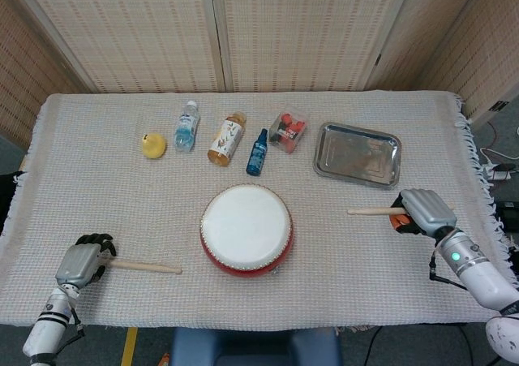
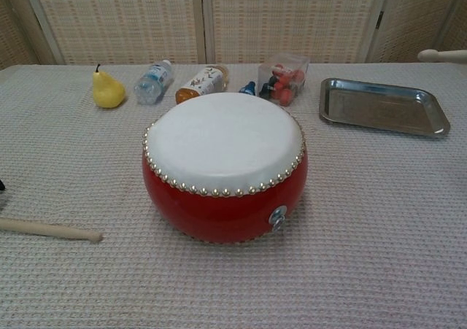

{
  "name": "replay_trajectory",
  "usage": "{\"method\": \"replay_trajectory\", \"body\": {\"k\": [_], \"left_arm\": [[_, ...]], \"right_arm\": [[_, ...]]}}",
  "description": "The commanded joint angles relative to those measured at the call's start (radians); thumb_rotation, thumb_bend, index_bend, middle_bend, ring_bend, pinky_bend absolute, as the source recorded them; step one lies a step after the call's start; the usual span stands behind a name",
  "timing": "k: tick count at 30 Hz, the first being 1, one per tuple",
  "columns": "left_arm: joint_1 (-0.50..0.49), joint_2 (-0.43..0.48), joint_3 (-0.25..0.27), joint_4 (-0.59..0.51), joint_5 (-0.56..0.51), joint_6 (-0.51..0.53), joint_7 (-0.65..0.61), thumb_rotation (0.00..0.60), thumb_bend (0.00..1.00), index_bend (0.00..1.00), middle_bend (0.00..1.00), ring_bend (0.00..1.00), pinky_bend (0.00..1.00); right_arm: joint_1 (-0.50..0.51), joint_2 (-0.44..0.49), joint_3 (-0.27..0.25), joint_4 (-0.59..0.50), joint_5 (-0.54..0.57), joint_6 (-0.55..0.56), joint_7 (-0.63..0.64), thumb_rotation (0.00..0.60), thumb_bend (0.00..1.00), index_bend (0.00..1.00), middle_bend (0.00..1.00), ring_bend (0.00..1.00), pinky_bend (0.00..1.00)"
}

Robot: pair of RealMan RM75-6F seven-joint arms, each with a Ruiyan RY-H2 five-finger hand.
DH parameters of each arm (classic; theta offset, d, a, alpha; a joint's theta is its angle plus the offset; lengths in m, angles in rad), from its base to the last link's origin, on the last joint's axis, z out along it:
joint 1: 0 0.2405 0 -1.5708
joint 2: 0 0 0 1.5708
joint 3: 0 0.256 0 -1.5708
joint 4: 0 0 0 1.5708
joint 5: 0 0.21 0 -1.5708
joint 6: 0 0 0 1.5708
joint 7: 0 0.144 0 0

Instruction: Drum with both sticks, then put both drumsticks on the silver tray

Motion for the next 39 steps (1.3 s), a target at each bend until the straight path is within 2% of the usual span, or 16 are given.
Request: {"method": "replay_trajectory", "body": {"k": [1, 4, 7, 10, 22, 31, 39], "left_arm": [[0.003, 0.003, 0.007, -0.018, 0.025, 0.016, -0.002, 0.600, 0.35, 0.33, 0.19, 0.14, 0.15], [0.001, -0.003, 0.012, -0.045, 0.061, 0.037, 0.002, 0.600, 0.35, 0.33, 0.19, 0.15, 0.14], [-0.010, -0.018, 0.016, -0.068, 0.096, 0.047, 0.015, 0.600, 0.35, 0.39, 0.19, 0.14, 0.14], [-0.025, -0.040, 0.018, -0.080, 0.115, 0.042, 0.047, 0.600, 0.35, 0.42, 0.19, 0.15, 0.14], [-0.032, -0.082, 0.033, -0.108, 0.095, 0.028, 0.118, 0.600, 0.35, 0.44, 0.19, 0.15, 0.14], [-0.032, -0.128, 0.023, -0.069, 0.081, 0.042, 0.132, 0.600, 0.34, 0.50, 0.21, 0.15, 0.15], [-0.028, -0.146, 0.018, -0.040, 0.075, 0.037, 0.075, 0.600, 0.34, 0.55, 0.24, 0.17, 0.15]], "right_arm": [[-0.003, 0.000, 0.003, 0.002, -0.004, -0.002, 0.005, 0.600, 0.82, 1.00, 1.00, 1.00, 1.00], [-0.009, 0.002, 0.007, 0.005, -0.010, -0.001, 0.015, 0.600, 0.82, 1.00, 1.00, 1.00, 1.00], [-0.016, 0.004, 0.013, 0.008, -0.018, 0.002, 0.030, 0.600, 0.82, 1.00, 1.00, 1.00, 1.00], [-0.023, 0.008, 0.017, 0.012, -0.027, 0.002, 0.048, 0.600, 0.82, 1.00, 1.00, 1.00, 1.00], [-0.051, 0.011, 0.020, 0.037, -0.061, -0.001, 0.103, 0.600, 0.82, 1.00, 1.00, 1.00, 1.00], [-0.059, 0.009, 0.022, 0.043, -0.069, -0.007, 0.111, 0.600, 0.82, 1.00, 1.00, 1.00, 1.00], [-0.063, 0.006, 0.024, 0.047, -0.071, -0.013, 0.114, 0.600, 0.82, 1.00, 1.00, 1.00, 1.00]]}}
